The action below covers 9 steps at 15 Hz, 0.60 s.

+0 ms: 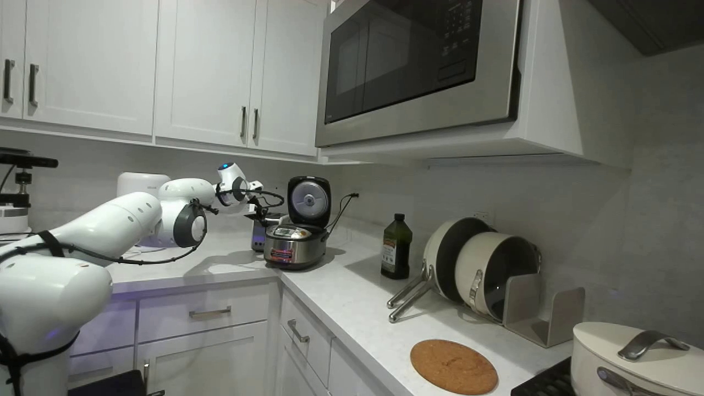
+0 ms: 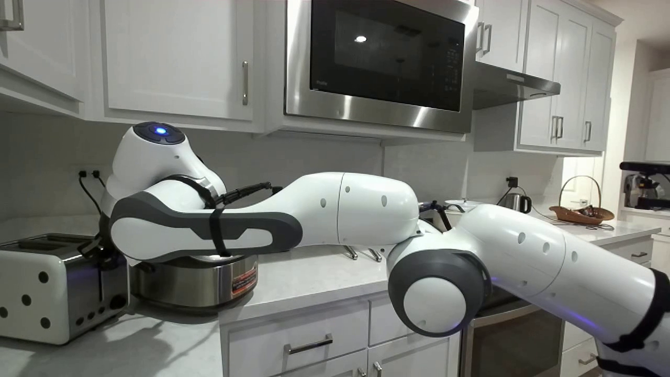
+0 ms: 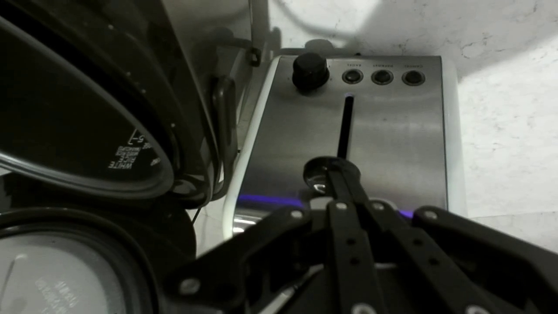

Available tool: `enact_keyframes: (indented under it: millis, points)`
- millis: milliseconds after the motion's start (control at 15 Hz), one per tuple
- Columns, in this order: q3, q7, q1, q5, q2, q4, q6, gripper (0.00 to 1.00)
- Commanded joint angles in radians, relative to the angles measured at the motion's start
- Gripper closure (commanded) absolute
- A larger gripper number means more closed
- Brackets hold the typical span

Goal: Push down the lever on the toaster

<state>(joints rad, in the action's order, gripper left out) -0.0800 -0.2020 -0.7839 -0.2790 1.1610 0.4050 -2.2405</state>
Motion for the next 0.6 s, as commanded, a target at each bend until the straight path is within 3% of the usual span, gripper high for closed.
enact_keyframes:
  millis: [0, 67, 133, 333, 400, 467, 533]
  points:
    - [-0.023, -0.034, -0.008, -0.013, -0.022, 0.047, -0.019, 1.0]
    - [-0.026, -0.013, -0.004, 0.005, 0.061, -0.101, 0.045, 1.0]
    - [-0.024, -0.036, -0.007, -0.013, -0.019, 0.046, -0.017, 1.0]
    - [-0.025, -0.038, -0.006, -0.013, -0.012, 0.049, -0.015, 1.0]
    - [-0.027, -0.017, -0.002, 0.005, 0.07, -0.098, 0.05, 1.0]
    - [-0.025, -0.039, -0.006, -0.014, -0.009, 0.049, -0.011, 1.0]
    - [-0.025, -0.038, -0.007, -0.013, -0.007, 0.048, -0.012, 1.0]
